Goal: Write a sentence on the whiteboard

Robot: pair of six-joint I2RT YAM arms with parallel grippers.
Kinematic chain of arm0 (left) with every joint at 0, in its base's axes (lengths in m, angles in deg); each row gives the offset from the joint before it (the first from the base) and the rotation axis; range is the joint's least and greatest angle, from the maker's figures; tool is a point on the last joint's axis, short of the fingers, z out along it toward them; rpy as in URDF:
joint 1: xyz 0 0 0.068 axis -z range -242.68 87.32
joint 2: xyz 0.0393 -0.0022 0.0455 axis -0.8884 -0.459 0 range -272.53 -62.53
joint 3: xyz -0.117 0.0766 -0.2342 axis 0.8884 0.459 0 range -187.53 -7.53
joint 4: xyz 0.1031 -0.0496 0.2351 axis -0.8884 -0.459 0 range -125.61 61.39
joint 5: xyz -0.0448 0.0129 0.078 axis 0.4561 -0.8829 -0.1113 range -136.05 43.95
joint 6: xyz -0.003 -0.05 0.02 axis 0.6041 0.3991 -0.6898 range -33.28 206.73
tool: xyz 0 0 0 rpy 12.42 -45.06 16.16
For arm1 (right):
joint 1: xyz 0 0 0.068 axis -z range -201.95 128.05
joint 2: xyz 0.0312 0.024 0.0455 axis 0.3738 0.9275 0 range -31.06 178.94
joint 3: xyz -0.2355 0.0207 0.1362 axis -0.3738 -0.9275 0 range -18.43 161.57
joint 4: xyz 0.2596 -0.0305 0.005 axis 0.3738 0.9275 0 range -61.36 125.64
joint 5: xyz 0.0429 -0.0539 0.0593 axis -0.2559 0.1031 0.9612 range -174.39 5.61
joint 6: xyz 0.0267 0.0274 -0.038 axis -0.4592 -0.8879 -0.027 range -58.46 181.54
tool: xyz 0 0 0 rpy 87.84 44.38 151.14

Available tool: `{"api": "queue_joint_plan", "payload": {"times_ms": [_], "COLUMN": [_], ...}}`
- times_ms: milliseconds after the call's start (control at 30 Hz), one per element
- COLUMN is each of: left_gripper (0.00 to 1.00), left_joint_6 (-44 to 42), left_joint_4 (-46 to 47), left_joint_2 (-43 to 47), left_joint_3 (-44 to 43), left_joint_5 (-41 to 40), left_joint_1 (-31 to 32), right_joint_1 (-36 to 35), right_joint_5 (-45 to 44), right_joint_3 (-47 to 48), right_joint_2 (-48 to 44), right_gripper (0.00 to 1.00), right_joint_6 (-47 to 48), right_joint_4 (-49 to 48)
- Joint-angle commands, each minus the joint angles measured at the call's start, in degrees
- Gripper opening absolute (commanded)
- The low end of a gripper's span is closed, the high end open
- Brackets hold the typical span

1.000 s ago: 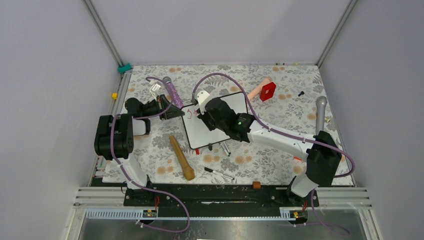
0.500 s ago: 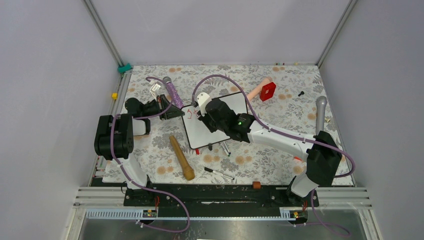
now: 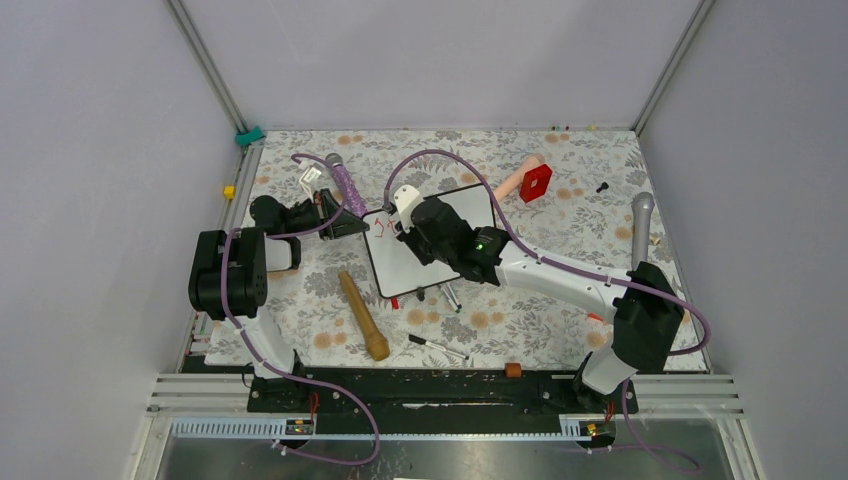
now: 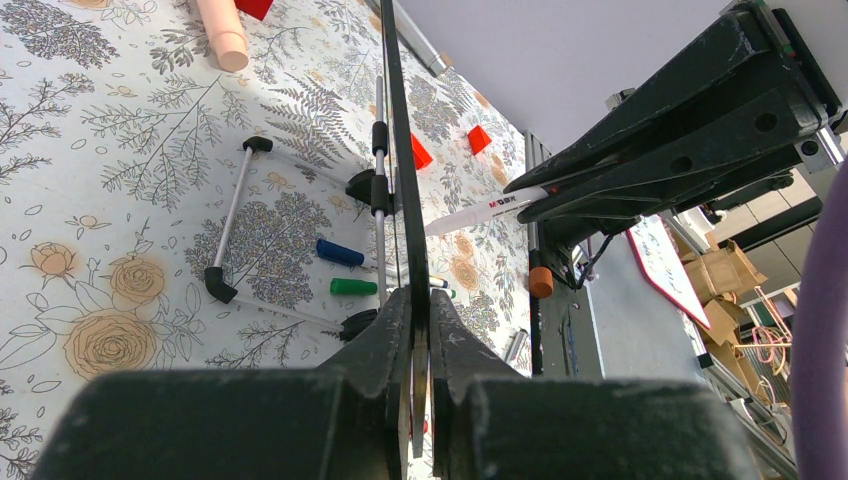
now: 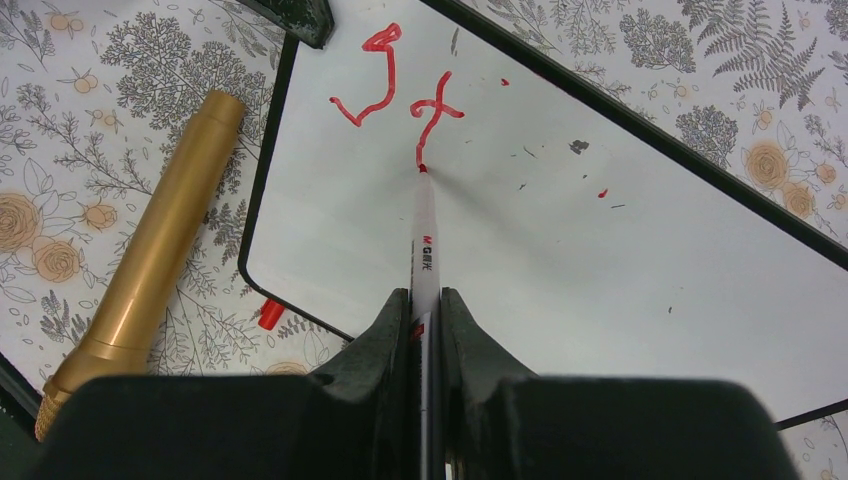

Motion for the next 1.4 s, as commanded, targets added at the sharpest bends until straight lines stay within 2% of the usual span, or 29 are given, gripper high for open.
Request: {"api": "queue_joint_plan", "payload": {"times_ms": [0,467,767,1133,1267,1367], "left_gripper": [0.0,0.0,0.0,0.0,0.0,0.0], "left_joint_6": [-0.2,-0.3,-0.2,-0.3,-0.3,-0.3], "left_joint_4": [3.8,3.7,3.8,3.8,3.8,3.8], "left_joint_2": [2.5,2.5,2.6,2.6,2.6,2.7], "left_joint_3": [0.1,0.2,0.1,0.2,0.3,0.3], "left_joint_5": [2.5,2.5,2.5,2.5,2.4,2.4], "left_joint_1": [0.7,0.7,0.7,0.7,0.7,0.7], "right_joint_1": [1.3,1.4,1.5,1.5,1.5,1.5], "right_joint_5": [-3.1,-4.1,-3.5,-17.5,-14.7,-5.7], "right_joint_3": [1.9,2.6,-0.5,-4.9,-7.9,-10.6], "right_joint_2": [-1.2,-3.3,-10.8,-16.8,-20.6,-22.3], "right_gripper": [0.0,0.0,0.0,0.0,0.0,0.0], "right_joint_6": [0.2,0.7,2.3,0.2,-0.5,-1.5], "right_joint_4": [0.3,-0.1,-4.4,-11.3,-10.6,-8.2]}}
